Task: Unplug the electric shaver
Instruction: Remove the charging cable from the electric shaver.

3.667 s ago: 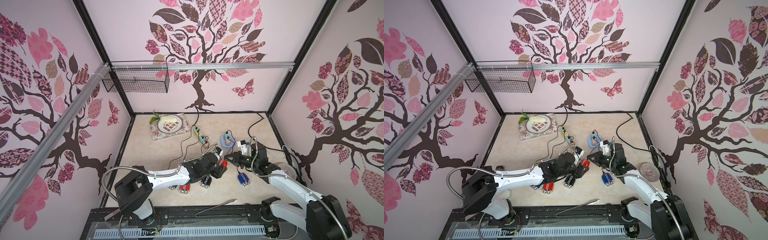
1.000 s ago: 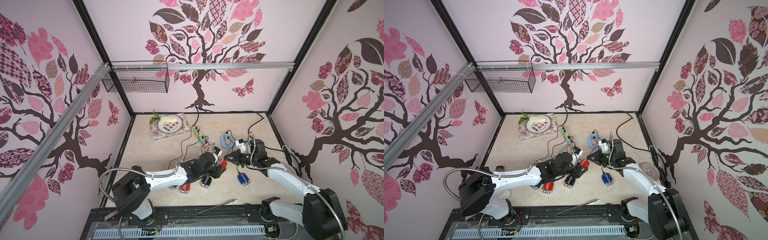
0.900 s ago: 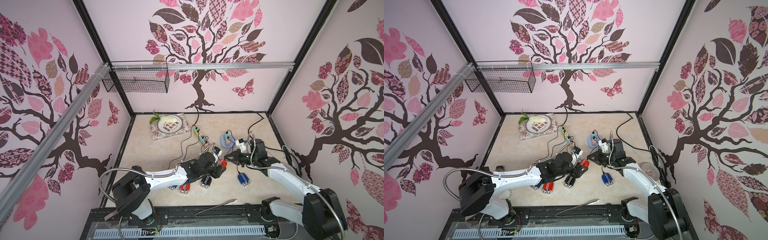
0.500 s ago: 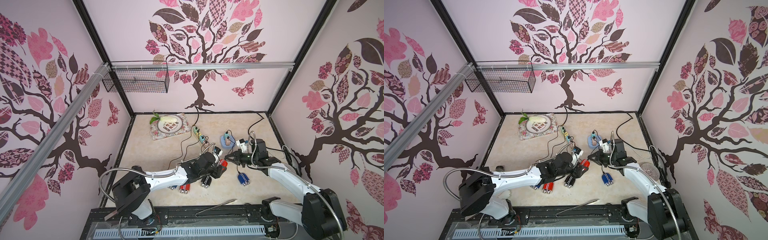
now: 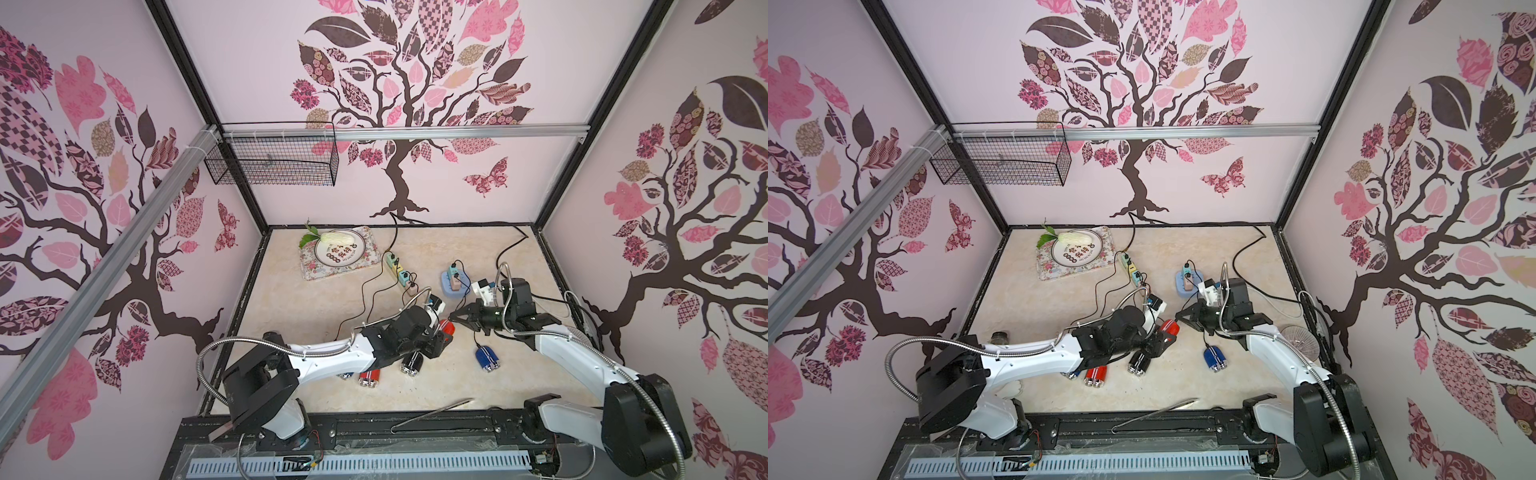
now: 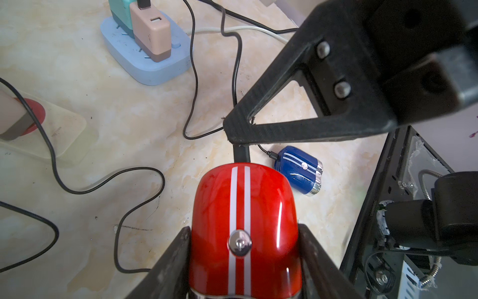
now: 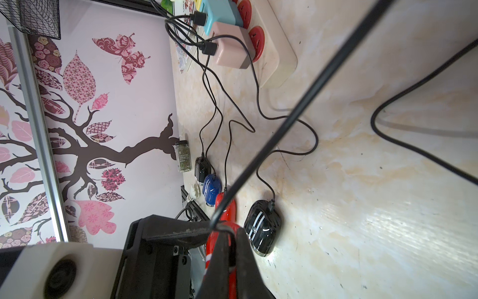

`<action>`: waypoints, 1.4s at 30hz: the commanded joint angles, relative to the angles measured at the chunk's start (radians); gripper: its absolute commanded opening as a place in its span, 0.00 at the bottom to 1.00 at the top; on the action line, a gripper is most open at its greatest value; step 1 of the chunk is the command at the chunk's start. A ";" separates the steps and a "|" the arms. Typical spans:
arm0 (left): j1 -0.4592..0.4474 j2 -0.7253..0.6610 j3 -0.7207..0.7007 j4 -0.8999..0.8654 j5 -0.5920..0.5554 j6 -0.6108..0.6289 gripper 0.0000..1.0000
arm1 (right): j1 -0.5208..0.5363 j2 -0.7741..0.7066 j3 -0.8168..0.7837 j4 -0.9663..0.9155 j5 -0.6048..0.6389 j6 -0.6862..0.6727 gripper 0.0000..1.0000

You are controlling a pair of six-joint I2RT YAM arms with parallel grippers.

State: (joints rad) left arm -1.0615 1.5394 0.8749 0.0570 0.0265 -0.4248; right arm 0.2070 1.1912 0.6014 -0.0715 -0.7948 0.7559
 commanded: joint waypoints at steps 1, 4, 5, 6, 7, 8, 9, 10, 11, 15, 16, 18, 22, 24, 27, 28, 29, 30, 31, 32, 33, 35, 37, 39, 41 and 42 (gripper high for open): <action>-0.066 -0.012 -0.008 -0.033 0.121 0.029 0.03 | -0.043 0.020 0.072 0.103 0.127 -0.017 0.04; -0.074 0.001 0.001 -0.033 0.119 0.029 0.00 | -0.044 0.006 0.081 0.070 0.158 -0.039 0.04; -0.074 0.006 0.002 -0.035 0.120 0.030 0.00 | -0.044 0.004 0.083 0.067 0.159 -0.044 0.04; -0.075 0.011 0.006 -0.038 0.123 0.030 0.00 | -0.044 0.003 0.084 0.070 0.154 -0.045 0.04; -0.075 0.016 0.008 -0.042 0.127 0.029 0.00 | -0.044 0.003 0.084 0.075 0.144 -0.044 0.04; -0.076 0.021 0.014 -0.050 0.128 0.030 0.00 | -0.044 0.004 0.087 0.075 0.141 -0.046 0.04; -0.077 0.024 0.017 -0.053 0.130 0.031 0.00 | -0.043 0.003 0.090 0.070 0.143 -0.048 0.04; -0.078 0.024 0.019 -0.054 0.132 0.032 0.00 | -0.044 0.001 0.096 0.059 0.150 -0.053 0.04; -0.078 0.023 0.018 -0.053 0.131 0.032 0.00 | -0.044 -0.002 0.102 0.050 0.160 -0.058 0.04; -0.086 0.015 0.014 -0.054 0.138 0.032 0.00 | -0.044 -0.010 0.111 0.034 0.181 -0.064 0.04; -0.089 0.014 0.014 -0.055 0.141 0.032 0.00 | -0.046 -0.011 0.113 0.037 0.187 -0.063 0.04; -0.094 0.014 0.009 -0.055 0.141 0.032 0.00 | -0.045 -0.005 0.118 0.044 0.185 -0.058 0.04; -0.094 0.012 0.001 -0.057 0.136 0.030 0.00 | -0.046 0.004 0.136 0.044 0.185 -0.055 0.04; -0.094 0.004 -0.003 -0.058 0.130 0.031 0.00 | -0.046 -0.004 0.144 0.032 0.199 -0.062 0.04; -0.095 -0.008 -0.014 -0.057 0.125 0.029 0.00 | -0.056 -0.013 0.144 0.030 0.205 -0.057 0.04; -0.095 -0.011 -0.016 -0.057 0.125 0.028 0.00 | -0.057 -0.014 0.144 0.034 0.204 -0.054 0.04; -0.095 -0.012 -0.017 -0.057 0.128 0.027 0.00 | -0.057 -0.013 0.143 0.035 0.205 -0.053 0.05; -0.094 -0.012 -0.019 -0.057 0.132 0.027 0.00 | -0.058 -0.013 0.143 0.037 0.206 -0.050 0.05; -0.095 -0.012 -0.020 -0.056 0.139 0.027 0.00 | -0.057 -0.011 0.141 0.042 0.207 -0.048 0.05; -0.094 -0.013 -0.024 -0.049 0.147 0.026 0.00 | -0.058 -0.011 0.141 0.043 0.211 -0.046 0.05; -0.095 -0.015 -0.029 -0.041 0.153 0.023 0.00 | -0.057 -0.008 0.141 0.045 0.213 -0.050 0.05; -0.094 -0.025 -0.039 -0.024 0.163 0.015 0.00 | -0.058 -0.014 0.145 0.032 0.233 -0.060 0.05; -0.095 -0.036 -0.046 -0.020 0.171 0.015 0.00 | -0.058 -0.025 0.150 0.020 0.258 -0.076 0.05; -0.094 -0.044 -0.056 -0.006 0.187 0.009 0.00 | -0.059 -0.030 0.155 0.014 0.272 -0.085 0.05; -0.093 -0.045 -0.058 0.001 0.199 0.010 0.00 | -0.059 -0.027 0.152 0.023 0.274 -0.081 0.05; -0.093 -0.044 -0.057 0.000 0.204 0.010 0.00 | -0.061 -0.026 0.148 0.031 0.270 -0.074 0.05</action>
State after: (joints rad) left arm -1.1351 1.5246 0.8425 0.0509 0.1207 -0.4320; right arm 0.1593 1.1847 0.6945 -0.1360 -0.6216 0.6949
